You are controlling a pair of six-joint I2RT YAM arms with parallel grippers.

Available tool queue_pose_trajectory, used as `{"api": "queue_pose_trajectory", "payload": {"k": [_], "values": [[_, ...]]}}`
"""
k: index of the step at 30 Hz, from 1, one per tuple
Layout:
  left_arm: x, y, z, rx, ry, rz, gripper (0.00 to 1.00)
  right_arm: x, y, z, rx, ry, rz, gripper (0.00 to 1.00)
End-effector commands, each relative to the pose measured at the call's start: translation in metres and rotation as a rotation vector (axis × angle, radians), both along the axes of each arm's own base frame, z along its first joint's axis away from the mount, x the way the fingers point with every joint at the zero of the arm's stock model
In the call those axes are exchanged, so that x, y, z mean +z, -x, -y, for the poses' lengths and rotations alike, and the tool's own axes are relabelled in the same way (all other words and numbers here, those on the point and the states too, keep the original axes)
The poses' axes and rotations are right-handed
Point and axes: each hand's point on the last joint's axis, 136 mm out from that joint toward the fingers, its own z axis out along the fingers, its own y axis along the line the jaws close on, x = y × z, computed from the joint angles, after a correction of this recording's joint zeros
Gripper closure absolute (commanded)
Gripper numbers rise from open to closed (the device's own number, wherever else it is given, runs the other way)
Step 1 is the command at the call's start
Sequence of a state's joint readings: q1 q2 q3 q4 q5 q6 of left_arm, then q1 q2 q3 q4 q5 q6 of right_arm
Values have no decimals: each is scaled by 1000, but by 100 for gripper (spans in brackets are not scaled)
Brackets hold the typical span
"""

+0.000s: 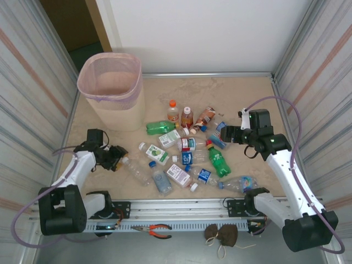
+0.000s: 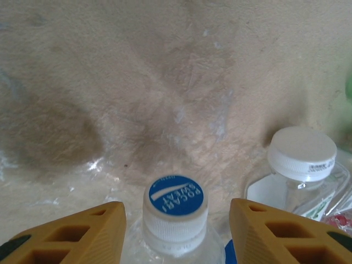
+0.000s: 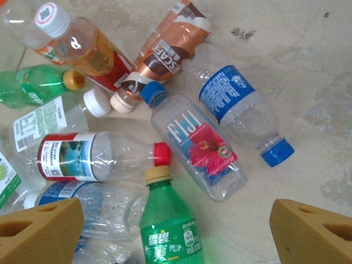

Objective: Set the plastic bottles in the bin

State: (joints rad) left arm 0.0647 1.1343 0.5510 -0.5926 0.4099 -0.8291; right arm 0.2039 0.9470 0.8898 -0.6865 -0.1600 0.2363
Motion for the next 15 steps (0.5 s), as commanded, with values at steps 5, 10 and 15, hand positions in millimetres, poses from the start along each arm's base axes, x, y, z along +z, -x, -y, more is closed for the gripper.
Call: {"api": "queue_pose_trajectory", "payload": {"k": [5, 10, 15], "values": [[-11, -8, 3, -2, 32, -2, 50, 4, 7, 3, -26, 4, 1, 13], [-18, -11, 4, -5, 36, -11, 54, 5, 10, 5, -32, 5, 2, 13], [-19, -13, 5, -8, 45, -14, 56, 6, 11, 5, -34, 9, 4, 13]]}}
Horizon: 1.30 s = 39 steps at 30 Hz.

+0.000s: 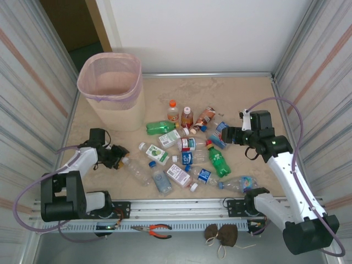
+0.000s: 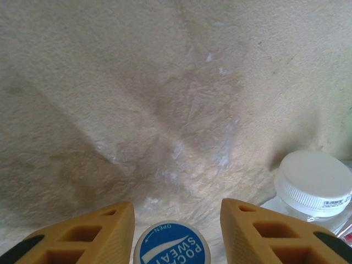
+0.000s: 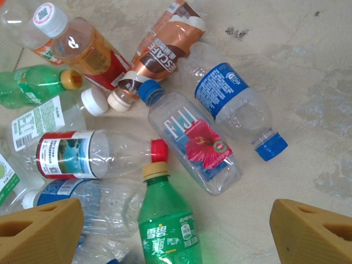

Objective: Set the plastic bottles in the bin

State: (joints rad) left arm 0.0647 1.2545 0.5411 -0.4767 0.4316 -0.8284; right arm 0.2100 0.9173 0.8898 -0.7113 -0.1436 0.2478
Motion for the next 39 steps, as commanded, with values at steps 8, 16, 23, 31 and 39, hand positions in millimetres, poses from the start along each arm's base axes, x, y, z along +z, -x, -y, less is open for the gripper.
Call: {"api": "queue_pose_trajectory", "payload": {"k": [8, 16, 23, 31, 39], "values": [[-1, 1, 4, -13, 34, -11, 58, 0, 8, 5, -29, 7, -3, 13], [1, 4, 5, -26, 31, -18, 57, 0, 8, 5, -33, 1, 1, 13], [1, 9, 5, -38, 23, -22, 59, 0, 9, 5, -34, 0, 3, 13], [8, 9, 3, -42, 10, -7, 68, -1, 9, 4, -31, -1, 2, 13], [39, 8, -6, -80, -67, 53, 75, 1, 10, 5, -32, 6, 7, 13]]}}
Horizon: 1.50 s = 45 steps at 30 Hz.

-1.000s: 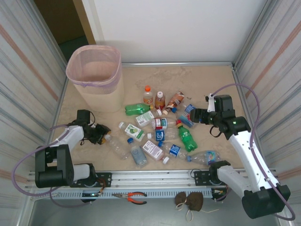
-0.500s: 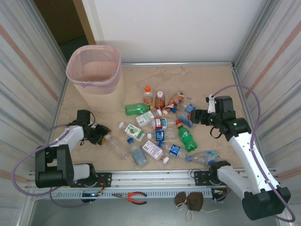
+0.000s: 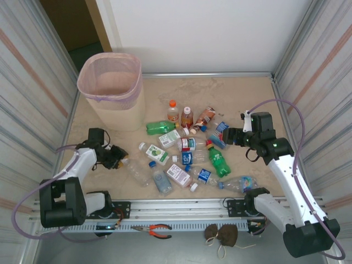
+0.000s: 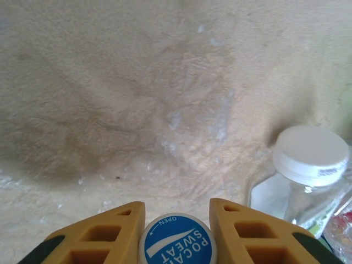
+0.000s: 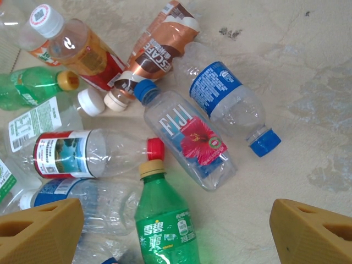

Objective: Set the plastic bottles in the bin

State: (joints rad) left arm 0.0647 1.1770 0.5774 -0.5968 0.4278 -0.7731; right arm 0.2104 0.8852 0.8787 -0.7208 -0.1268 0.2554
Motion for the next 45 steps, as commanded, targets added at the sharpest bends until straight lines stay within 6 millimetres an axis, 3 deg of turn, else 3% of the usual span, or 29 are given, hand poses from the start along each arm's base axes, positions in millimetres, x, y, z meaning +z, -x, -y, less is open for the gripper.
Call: {"api": "queue_pose_trajectory", "payload": {"k": [1, 5, 10, 20, 32, 39, 45], "values": [[28, -2, -8, -42, -65, 52, 75, 1, 5, 1, -14, 0, -2, 13], [62, -5, -18, -87, -153, 125, 78, 4, 5, 2, -12, 2, 2, 13], [130, -21, -27, -167, -275, 360, 85, 10, 5, 2, -11, 5, 18, 13], [271, -44, -17, -365, -465, 912, 99, 25, 3, 3, -7, 13, 51, 13], [419, -83, -15, -445, -693, 1300, 100, 43, -2, 4, -7, 20, 87, 13], [467, -131, -19, -441, -746, 1368, 100, 50, -6, 4, -13, 22, 99, 14], [480, -183, -24, -450, -784, 1379, 100, 50, -10, 4, -18, 30, 101, 14]]}}
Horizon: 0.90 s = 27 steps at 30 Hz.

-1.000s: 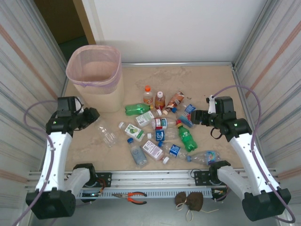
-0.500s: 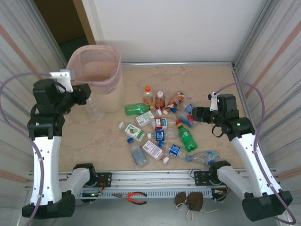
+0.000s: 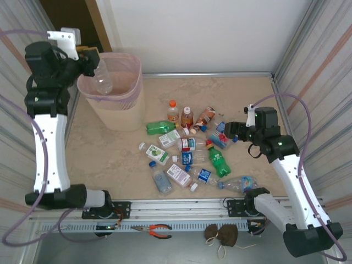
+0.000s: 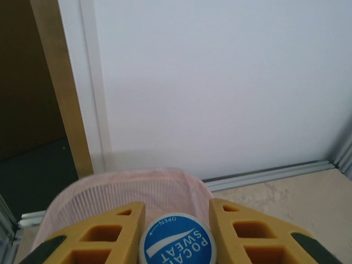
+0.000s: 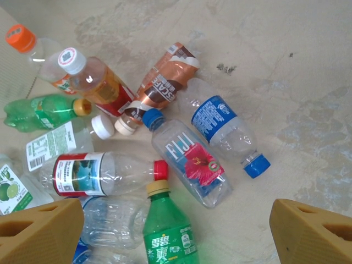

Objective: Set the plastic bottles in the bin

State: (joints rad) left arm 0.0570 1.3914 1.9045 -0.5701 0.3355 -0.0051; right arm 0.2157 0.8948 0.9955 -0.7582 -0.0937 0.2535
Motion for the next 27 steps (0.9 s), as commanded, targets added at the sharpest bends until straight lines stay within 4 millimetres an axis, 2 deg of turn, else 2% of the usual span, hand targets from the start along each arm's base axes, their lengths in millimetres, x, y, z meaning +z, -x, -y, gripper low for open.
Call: {"api": "queue_pose_trajectory", "payload": {"k": [1, 3, 6, 10, 14, 20, 27], "values": [[13, -24, -2, 4, -47, 50, 100, 10, -4, 2, -2, 24, 26, 14], [3, -44, -5, 7, -56, 24, 100, 9, -6, 2, -7, 28, 23, 14], [-25, -75, -5, -3, -62, -37, 100, 6, -9, 2, -6, 30, 17, 13], [-74, -106, -5, -23, -63, -150, 100, 2, -14, 1, -9, 28, 10, 14], [-129, -126, 2, -73, -55, -285, 100, -2, -18, -1, -6, 26, -3, 14], [-208, -138, 4, -66, -99, -491, 100, -10, -19, -3, -4, 25, -19, 14], [-288, -132, 0, -37, -138, -728, 100, -19, -19, -3, -4, 21, -32, 13]]}}
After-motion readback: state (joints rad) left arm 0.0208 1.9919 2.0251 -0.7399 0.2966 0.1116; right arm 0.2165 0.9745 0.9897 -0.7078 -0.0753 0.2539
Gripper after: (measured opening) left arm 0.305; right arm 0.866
